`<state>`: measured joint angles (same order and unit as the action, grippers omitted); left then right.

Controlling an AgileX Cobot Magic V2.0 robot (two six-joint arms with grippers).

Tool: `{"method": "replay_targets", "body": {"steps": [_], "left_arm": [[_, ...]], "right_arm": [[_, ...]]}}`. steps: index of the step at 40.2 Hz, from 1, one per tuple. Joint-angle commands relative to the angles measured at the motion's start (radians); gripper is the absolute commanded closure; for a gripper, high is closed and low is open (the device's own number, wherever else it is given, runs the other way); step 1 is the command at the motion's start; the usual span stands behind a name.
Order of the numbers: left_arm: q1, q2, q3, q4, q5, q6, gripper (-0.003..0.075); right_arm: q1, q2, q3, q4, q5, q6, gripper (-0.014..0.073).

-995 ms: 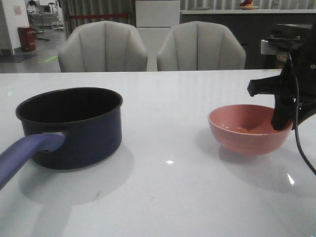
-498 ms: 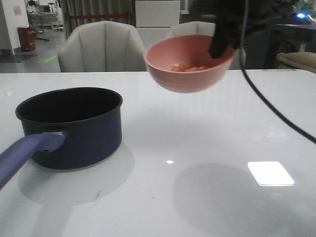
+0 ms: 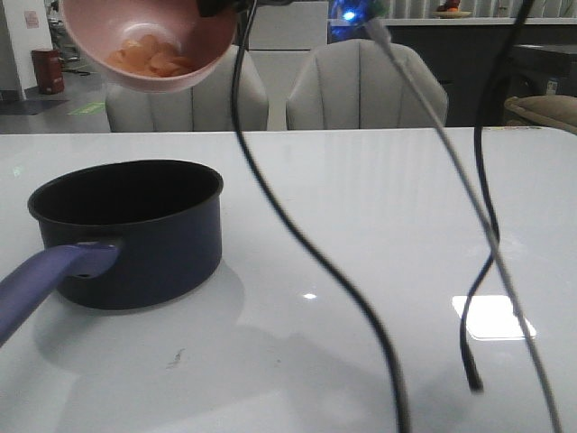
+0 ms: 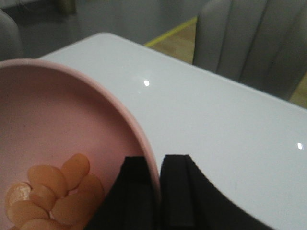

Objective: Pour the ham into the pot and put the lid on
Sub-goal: 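Lift the pink bowl and carry it over the saucepan, then tilt the bowl with the right gripper to pour slices into the saucepan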

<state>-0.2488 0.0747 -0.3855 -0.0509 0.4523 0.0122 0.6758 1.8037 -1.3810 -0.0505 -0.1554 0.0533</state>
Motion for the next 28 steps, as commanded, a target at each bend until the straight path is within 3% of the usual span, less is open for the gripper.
{"method": "replay_targets", "body": {"steps": [1,6,12,24,28], "left_arm": [[-0.008,0.012,-0.025,-0.008,-0.078,0.001,0.0083],[-0.008,0.012,-0.025,-0.008,-0.078,0.001,0.0083],[-0.008,0.012,-0.025,-0.008,-0.078,0.001,0.0083],[-0.008,0.012,-0.025,-0.008,-0.078,0.001,0.0083],[-0.008,0.012,-0.025,-0.008,-0.078,0.001,0.0083]], "right_arm": [[0.006,-0.002,0.036,-0.040,-0.370,-0.017,0.0454],[0.006,0.061,0.090,-0.040,-0.605,-0.093,0.0454],[0.016,0.123,0.106,-0.040,-0.736,-0.270,0.0454],[0.087,0.180,0.107,0.089,-0.831,-0.958,0.0454],[0.106,0.211,0.107,0.091,-0.868,-1.130,0.0454]]}}
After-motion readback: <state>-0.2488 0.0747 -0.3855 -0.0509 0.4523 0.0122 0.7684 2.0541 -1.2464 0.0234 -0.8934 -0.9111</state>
